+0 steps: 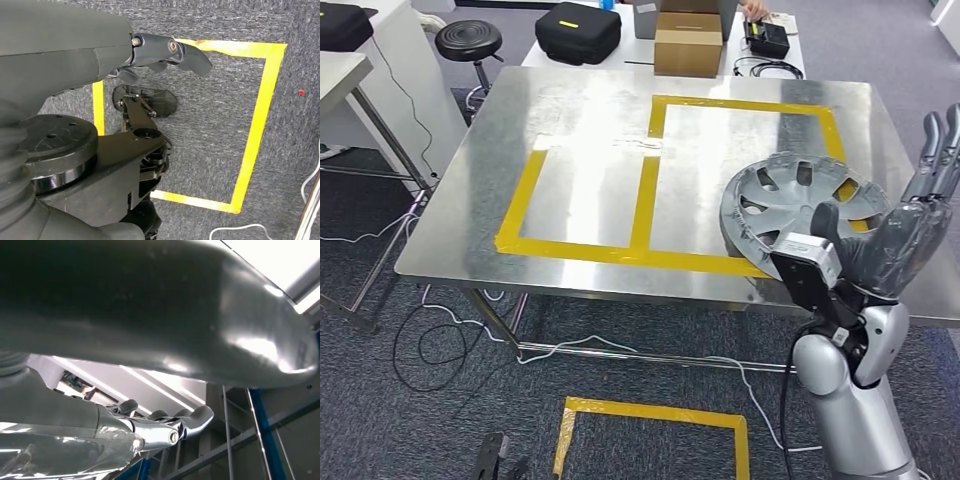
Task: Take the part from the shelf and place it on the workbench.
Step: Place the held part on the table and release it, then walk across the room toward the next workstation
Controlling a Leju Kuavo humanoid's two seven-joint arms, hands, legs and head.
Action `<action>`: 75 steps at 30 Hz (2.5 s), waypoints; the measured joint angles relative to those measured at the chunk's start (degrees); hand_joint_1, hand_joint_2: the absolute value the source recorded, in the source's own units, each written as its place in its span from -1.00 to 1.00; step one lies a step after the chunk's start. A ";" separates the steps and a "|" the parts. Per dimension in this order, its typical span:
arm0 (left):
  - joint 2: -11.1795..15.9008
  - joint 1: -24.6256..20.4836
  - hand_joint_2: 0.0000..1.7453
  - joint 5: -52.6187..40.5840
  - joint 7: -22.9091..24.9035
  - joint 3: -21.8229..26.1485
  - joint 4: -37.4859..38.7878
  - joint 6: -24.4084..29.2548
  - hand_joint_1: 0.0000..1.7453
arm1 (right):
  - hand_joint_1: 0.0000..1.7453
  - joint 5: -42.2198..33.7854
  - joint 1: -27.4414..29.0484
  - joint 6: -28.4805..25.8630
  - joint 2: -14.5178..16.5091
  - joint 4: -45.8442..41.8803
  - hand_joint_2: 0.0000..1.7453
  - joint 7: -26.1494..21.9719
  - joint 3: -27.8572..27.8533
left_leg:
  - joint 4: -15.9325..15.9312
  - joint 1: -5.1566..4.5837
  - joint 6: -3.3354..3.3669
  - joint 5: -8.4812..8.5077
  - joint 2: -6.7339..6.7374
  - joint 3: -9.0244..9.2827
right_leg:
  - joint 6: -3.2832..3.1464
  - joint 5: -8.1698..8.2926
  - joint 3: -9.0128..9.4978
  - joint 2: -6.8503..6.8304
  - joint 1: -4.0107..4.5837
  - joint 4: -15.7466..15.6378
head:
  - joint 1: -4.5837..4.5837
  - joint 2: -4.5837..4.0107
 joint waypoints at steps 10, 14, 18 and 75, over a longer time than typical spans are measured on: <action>-0.75 0.33 1.00 1.11 -0.21 0.48 -0.54 0.51 -1.00 | -1.00 -16.65 12.39 -0.95 3.96 -14.76 -1.00 -18.63 0.00 | 0.00 0.01 0.01 -0.05 -0.01 0.01 | -0.04 -0.07 0.01 -0.05 0.00 0.00 | -0.01 0.00; -1.29 0.34 1.00 1.73 -0.31 1.13 -0.62 0.76 -1.00 | -1.00 -20.52 19.94 -0.95 6.25 -22.03 -1.00 -24.36 0.82 | -0.01 0.03 -0.04 -0.19 -0.01 0.03 | -0.16 -0.23 0.01 -0.05 0.04 0.00 | 0.01 0.00; -1.70 0.38 1.00 2.42 -0.15 1.59 -0.84 1.23 -1.00 | -1.00 -24.72 25.66 -0.95 6.94 -25.85 -1.00 -26.53 2.75 | -0.02 0.03 -0.04 -0.21 -0.01 0.04 | -0.18 -0.25 0.02 -0.05 0.04 -0.01 | 0.01 -0.01; -3.03 1.07 1.00 5.45 4.08 5.88 -2.43 -2.07 -1.00 | -1.00 -29.16 41.19 -0.93 11.93 -28.36 -1.00 -30.93 2.92 | -1.00 0.03 1.38 0.12 0.22 0.85 | 1.11 -2.13 -0.23 -0.12 -0.35 1.59 | 0.18 0.00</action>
